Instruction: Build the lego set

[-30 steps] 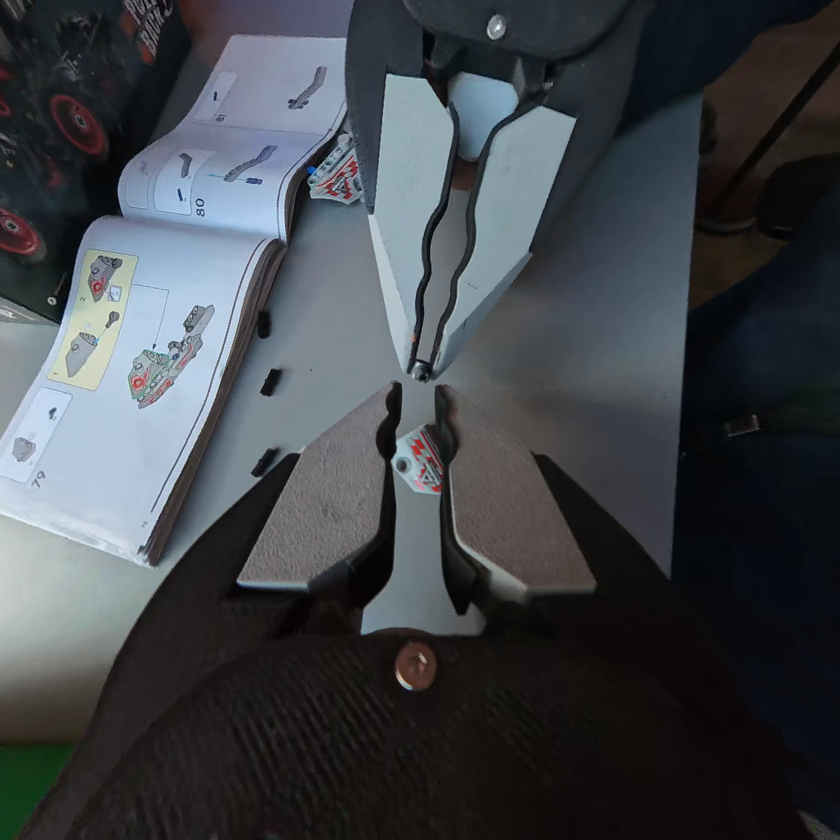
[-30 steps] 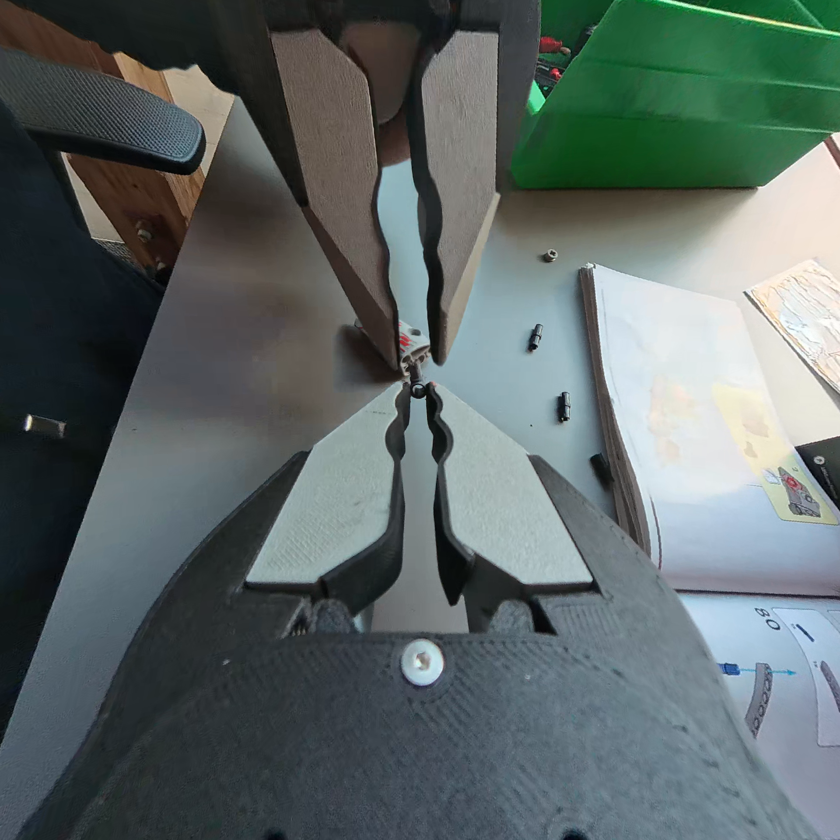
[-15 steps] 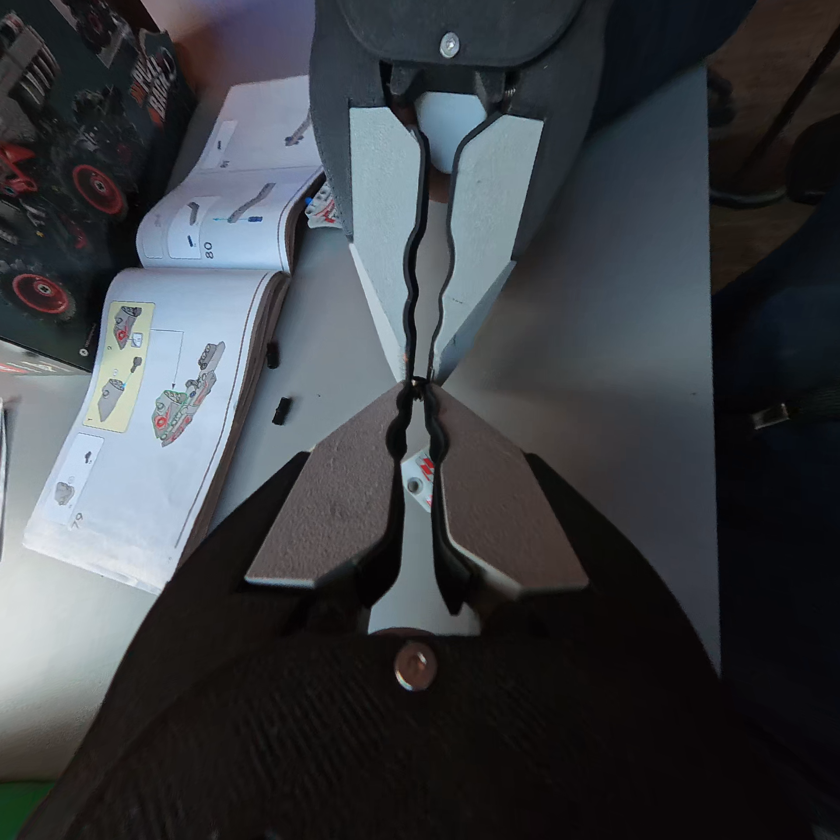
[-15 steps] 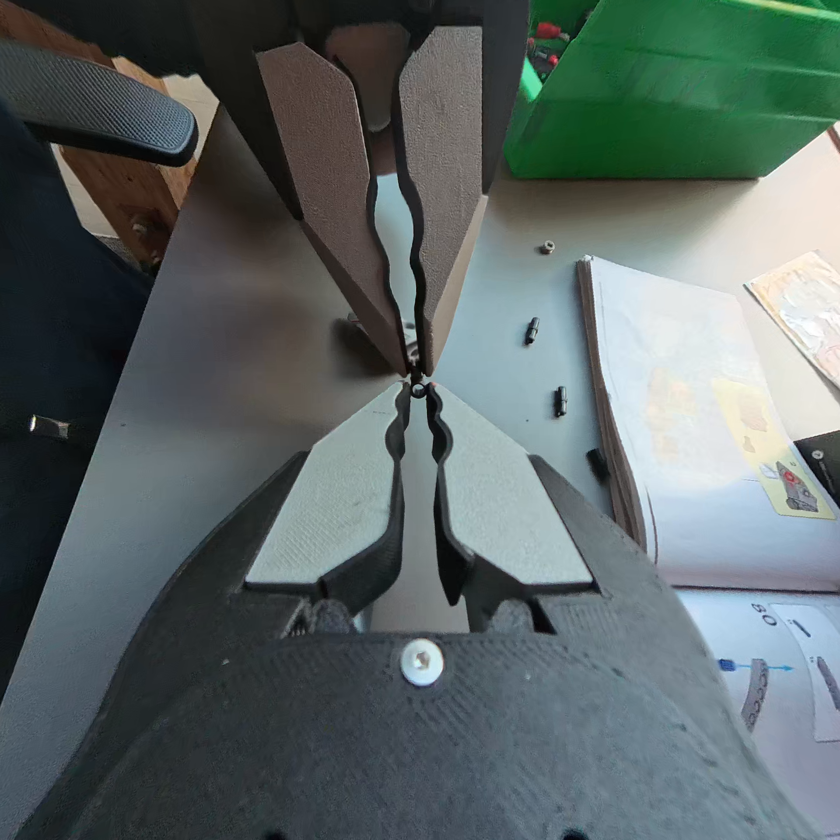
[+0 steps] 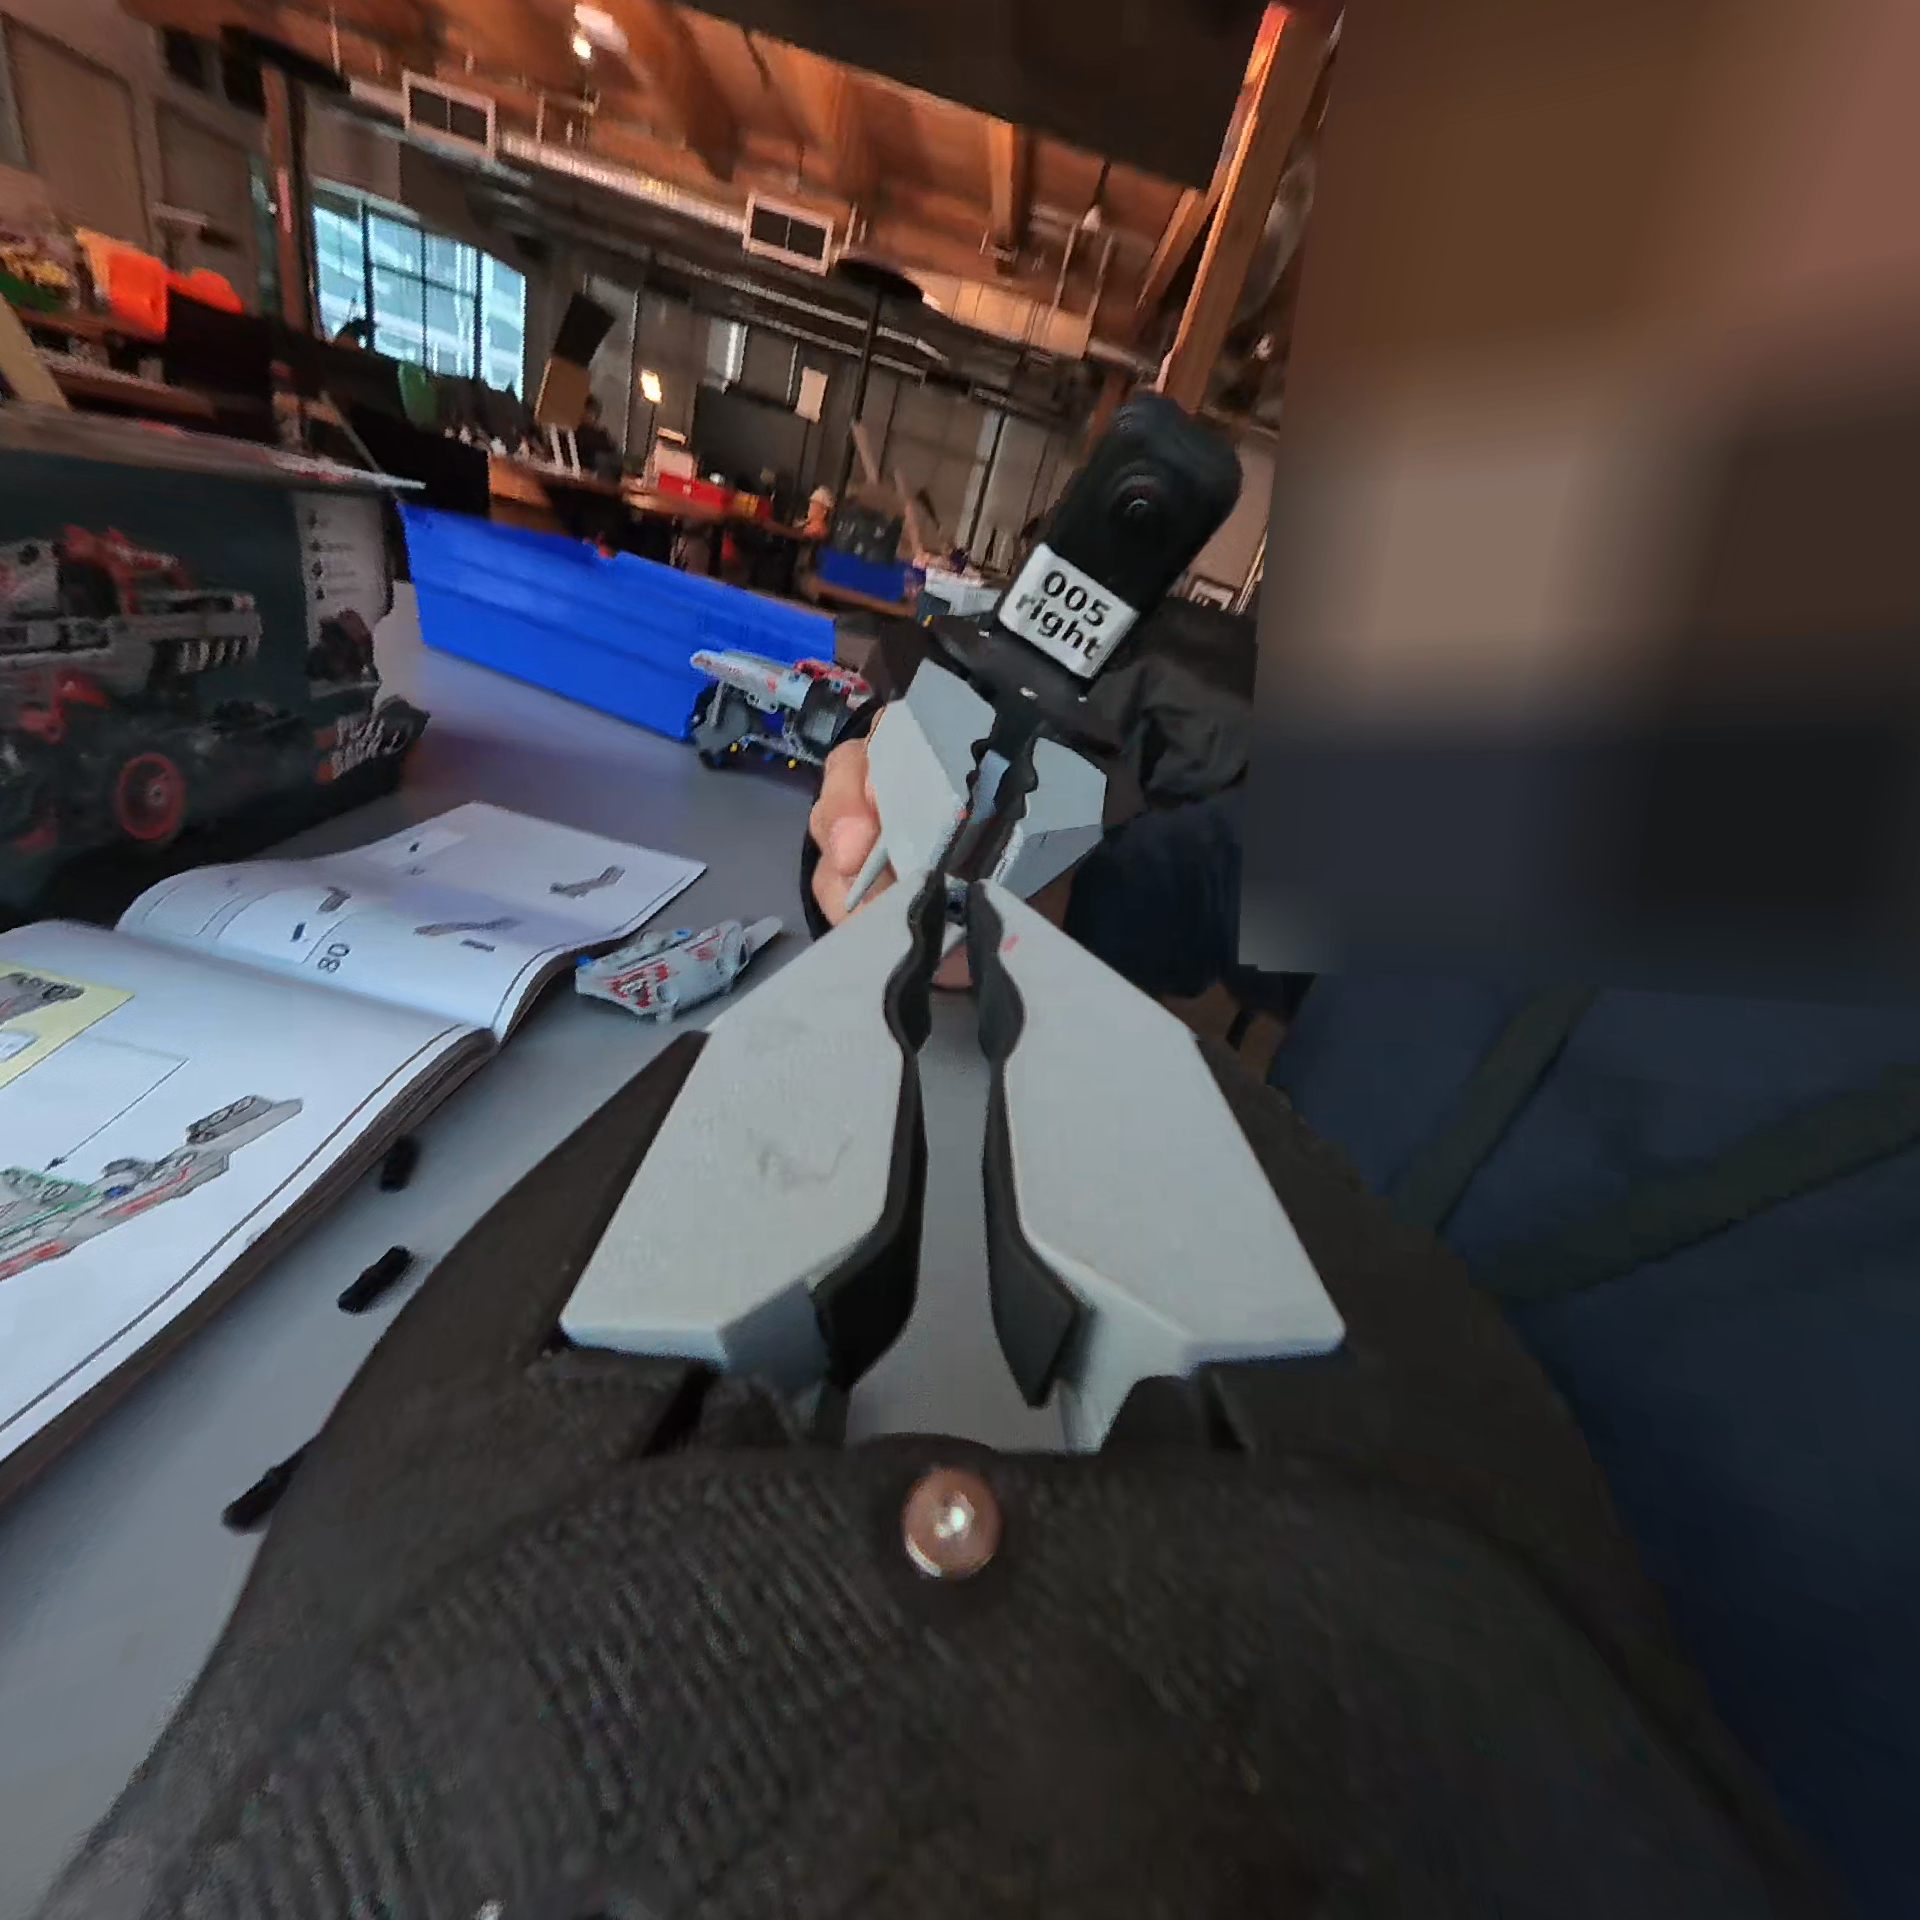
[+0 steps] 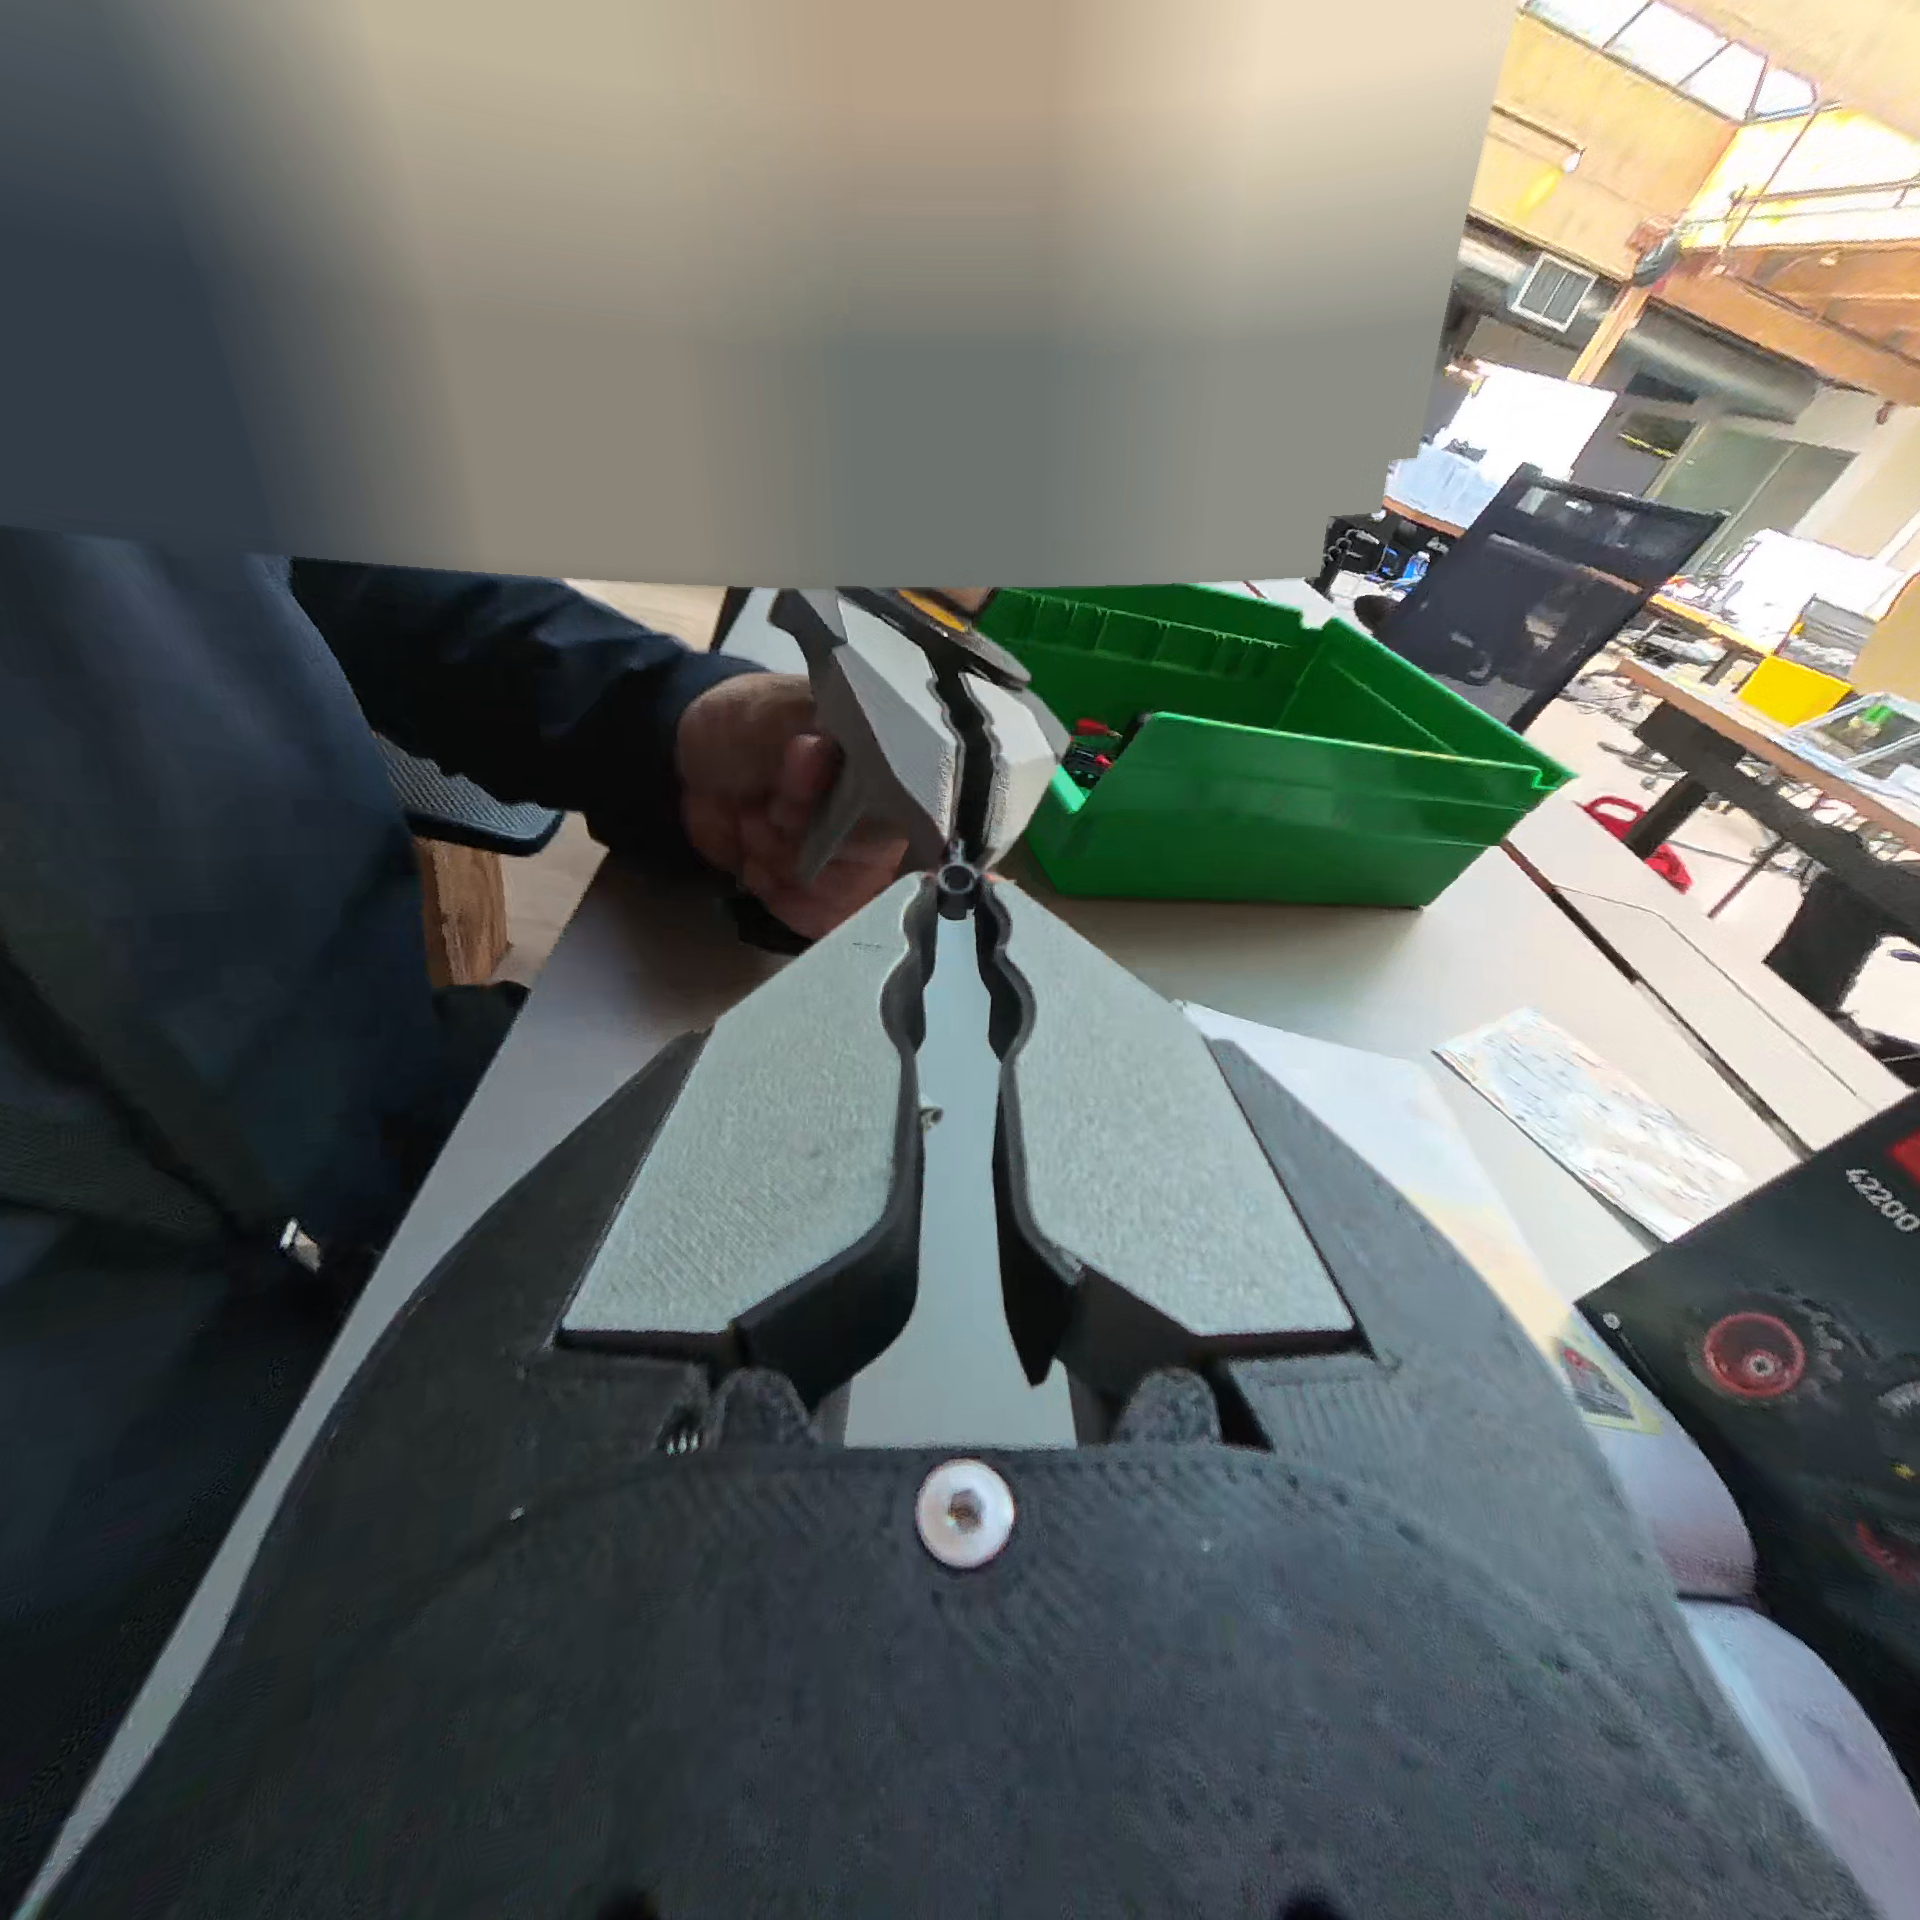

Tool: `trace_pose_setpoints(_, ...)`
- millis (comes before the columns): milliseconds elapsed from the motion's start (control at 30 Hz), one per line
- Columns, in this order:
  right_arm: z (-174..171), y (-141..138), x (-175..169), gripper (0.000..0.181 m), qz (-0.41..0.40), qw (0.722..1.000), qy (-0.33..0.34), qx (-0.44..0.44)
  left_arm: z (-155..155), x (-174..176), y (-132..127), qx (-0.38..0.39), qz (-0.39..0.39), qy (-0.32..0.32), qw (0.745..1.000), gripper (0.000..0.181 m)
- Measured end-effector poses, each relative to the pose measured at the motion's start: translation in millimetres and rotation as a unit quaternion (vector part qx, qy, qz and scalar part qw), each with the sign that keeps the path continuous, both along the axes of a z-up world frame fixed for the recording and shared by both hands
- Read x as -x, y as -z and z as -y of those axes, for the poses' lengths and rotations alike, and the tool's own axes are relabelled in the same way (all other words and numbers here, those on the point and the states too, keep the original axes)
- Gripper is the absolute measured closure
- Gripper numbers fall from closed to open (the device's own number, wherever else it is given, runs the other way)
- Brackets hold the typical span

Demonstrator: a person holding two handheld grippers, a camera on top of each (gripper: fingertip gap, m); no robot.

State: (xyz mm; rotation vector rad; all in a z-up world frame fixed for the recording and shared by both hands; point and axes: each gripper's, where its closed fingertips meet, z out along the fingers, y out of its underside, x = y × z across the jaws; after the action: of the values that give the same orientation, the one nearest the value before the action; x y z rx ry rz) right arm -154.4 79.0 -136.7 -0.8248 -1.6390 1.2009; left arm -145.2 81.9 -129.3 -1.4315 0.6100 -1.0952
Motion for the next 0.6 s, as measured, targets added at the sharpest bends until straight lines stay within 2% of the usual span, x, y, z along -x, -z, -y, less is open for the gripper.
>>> trace_pose_setpoints(167,2.0,-1.0,-3.0,0.178,0.029,0.998,-0.029,0.056,2.1,-2.8,-1.6,0.009,0.018,0.023,1.000,0.180)
trace_pose_setpoints(267,-11.5,17.5,1.4,0.178,0.101,0.989,-0.022,0.103,-7.8,5.3,18.7,0.060,-0.063,0.005,0.996,0.174)
trace_pose_setpoints(300,-17.6,26.5,2.2,0.178,0.132,0.984,-0.019,0.121,-14.6,14.7,35.0,0.093,-0.120,-0.024,0.988,0.171)
trace_pose_setpoints(367,-28.1,43.9,2.7,0.178,0.185,0.972,-0.009,0.144,-15.0,31.9,69.0,0.155,-0.231,-0.057,0.959,0.153)
trace_pose_setpoints(400,-31.2,51.5,3.2,0.178,0.206,0.968,-0.003,0.147,-12.2,38.5,82.8,0.181,-0.270,-0.070,0.943,0.152)
trace_pose_setpoints(500,-26.8,71.0,4.0,0.178,0.264,0.954,-0.013,0.144,6.3,38.5,115.3,0.235,-0.349,-0.061,0.905,0.138)
trace_pose_setpoints(600,-20.0,88.9,5.5,0.178,0.308,0.946,-0.027,0.100,6.8,39.8,126.6,0.217,-0.400,-0.089,0.886,0.139)
